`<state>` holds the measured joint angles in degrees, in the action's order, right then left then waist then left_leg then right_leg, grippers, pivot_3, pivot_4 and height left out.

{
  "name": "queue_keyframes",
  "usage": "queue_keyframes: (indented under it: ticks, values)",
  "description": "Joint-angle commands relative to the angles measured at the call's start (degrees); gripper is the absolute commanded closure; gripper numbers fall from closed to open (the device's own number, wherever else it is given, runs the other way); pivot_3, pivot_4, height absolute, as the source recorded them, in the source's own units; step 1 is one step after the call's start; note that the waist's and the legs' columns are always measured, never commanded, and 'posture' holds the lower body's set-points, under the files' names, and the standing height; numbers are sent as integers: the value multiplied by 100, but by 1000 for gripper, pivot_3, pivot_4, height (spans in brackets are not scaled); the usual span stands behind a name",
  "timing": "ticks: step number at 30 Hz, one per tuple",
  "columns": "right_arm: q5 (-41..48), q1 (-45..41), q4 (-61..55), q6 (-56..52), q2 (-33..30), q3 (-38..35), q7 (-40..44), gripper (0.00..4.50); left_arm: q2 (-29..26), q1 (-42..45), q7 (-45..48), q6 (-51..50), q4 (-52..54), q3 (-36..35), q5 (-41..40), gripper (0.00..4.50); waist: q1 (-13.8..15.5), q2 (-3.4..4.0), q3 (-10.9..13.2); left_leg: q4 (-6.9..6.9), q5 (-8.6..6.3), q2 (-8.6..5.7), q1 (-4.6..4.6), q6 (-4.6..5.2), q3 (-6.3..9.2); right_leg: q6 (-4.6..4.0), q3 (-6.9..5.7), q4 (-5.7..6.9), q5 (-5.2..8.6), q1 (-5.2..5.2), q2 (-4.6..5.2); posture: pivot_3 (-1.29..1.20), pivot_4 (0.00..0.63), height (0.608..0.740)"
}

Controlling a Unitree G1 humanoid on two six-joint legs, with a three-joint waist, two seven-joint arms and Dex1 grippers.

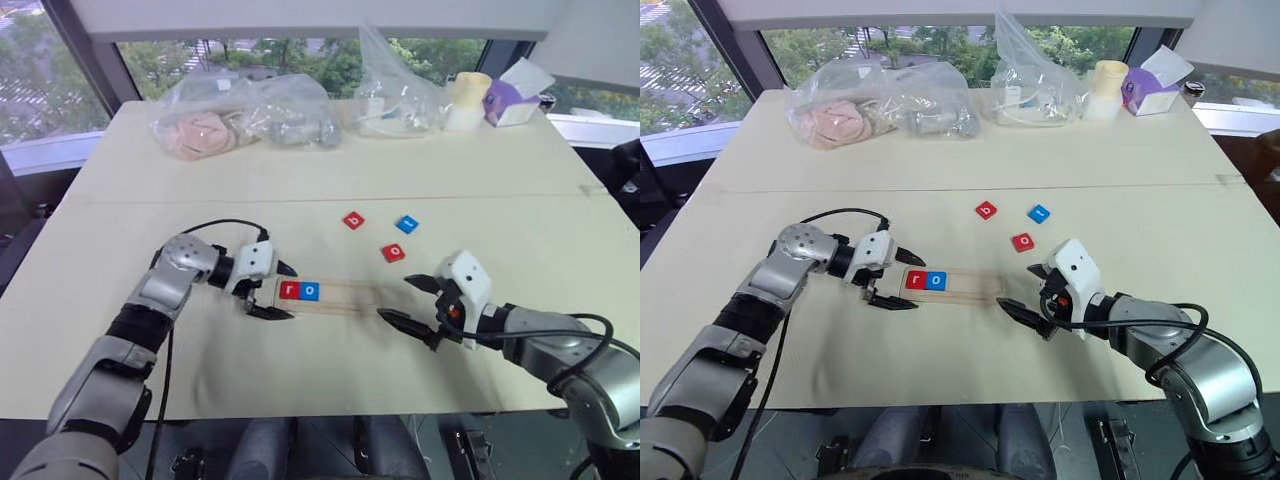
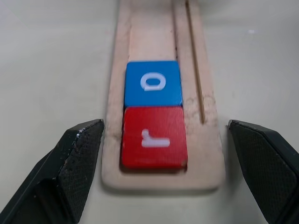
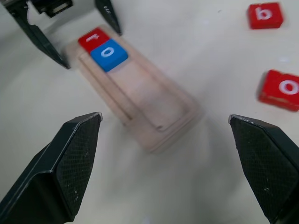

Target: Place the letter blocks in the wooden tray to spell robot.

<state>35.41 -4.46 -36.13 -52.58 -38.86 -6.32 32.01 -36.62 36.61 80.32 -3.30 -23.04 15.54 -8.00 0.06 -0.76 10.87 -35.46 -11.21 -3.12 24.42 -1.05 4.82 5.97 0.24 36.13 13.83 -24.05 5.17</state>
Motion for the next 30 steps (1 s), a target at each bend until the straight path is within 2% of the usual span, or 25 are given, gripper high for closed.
queue_keyframes:
  ticks: [1, 2, 5, 9, 15, 24, 25, 26, 27, 30]
  values:
    - [131, -443, 145, 53, 215, -106, -147, 0, -567, 35, 230, -966, 704, -672, -604, 18, -45, 1, 1, 0, 0, 2, 1, 0, 1, -2, 0, 1, 0, -1, -3, 0, 150, 740]
    - [126, -547, 206, 43, 270, -71, -180, 0, -681, 6, 252, -1154, 833, -744, -685, 18, -68, 2, 1, 0, 0, 3, 0, 0, 4, -2, -2, 1, 0, -1, -3, 0, 150, 740]
    - [-530, -1678, 1277, 294, 811, 524, -623, 0, -1150, -128, 43, -2038, 1186, -1445, -1208, 18, -150, 5, 5, 3, 0, 4, -6, 0, 0, -3, 2, 0, -1, 0, -5, 0, 150, 740]
    - [-1360, -2816, 3043, 907, 1339, 1167, -746, 0, -992, -283, -781, -2955, 1731, -2187, -1802, 18, -113, 5, 5, 4, 1, 5, -7, -2, 2, -2, 4, 5, -8, -4, -11, 0, 150, 740]
    - [-2259, -4059, 5719, 1987, 2019, 1657, -593, 0, -778, -873, -1847, -3681, 2888, -2767, -2268, 18, -97, 4, 5, 19, 3, -2, -3, -5, -5, 32, 16, 6, -30, -14, -11, 0, 150, 740]
    - [-2836, -5009, 8083, 3208, 2669, 1588, -378, 0, -513, -1714, -2858, -4068, 3896, -3141, -2694, 18, -144, 5, 6, 31, 14, 0, -8, -24, -9, 24, 31, 15, -36, -28, -22, 0, 150, 740]
    - [-2880, -5068, 8248, 3297, 2702, 1560, -401, 415, -512, -1768, -2913, -4056, 3930, -3142, -2707, 0, -144, 5, 6, 31, 16, 0, -10, -27, -9, 21, 32, 15, -38, -28, -24, 0, 150, 740]
    - [-2939, -5109, 8363, 3371, 2720, 1557, -410, 569, -516, -1807, -2960, -4041, 3956, -3141, -2718, 0, -148, 5, 6, 31, 17, 0, -12, -30, -9, 19, 33, 15, -39, -27, -26, 0, 150, 740]
    - [-2971, -5130, 8414, 3403, 2739, 1543, -400, 961, -523, -1836, -2990, -4029, 3977, -3140, -2736, 0, -150, 5, 6, 30, 19, 0, -13, -32, -9, 16, 34, 15, -41, -27, -29, 0, 150, 740]
    - [-3078, -5154, 8460, 3448, 2770, 1531, -379, 2556, -544, -1884, -3035, -3992, 3999, -3111, -2754, 0, -140, 5, 6, 29, 22, 1, -13, -37, -8, 9, 35, 15, -45, -26, -40, 0, 150, 740]
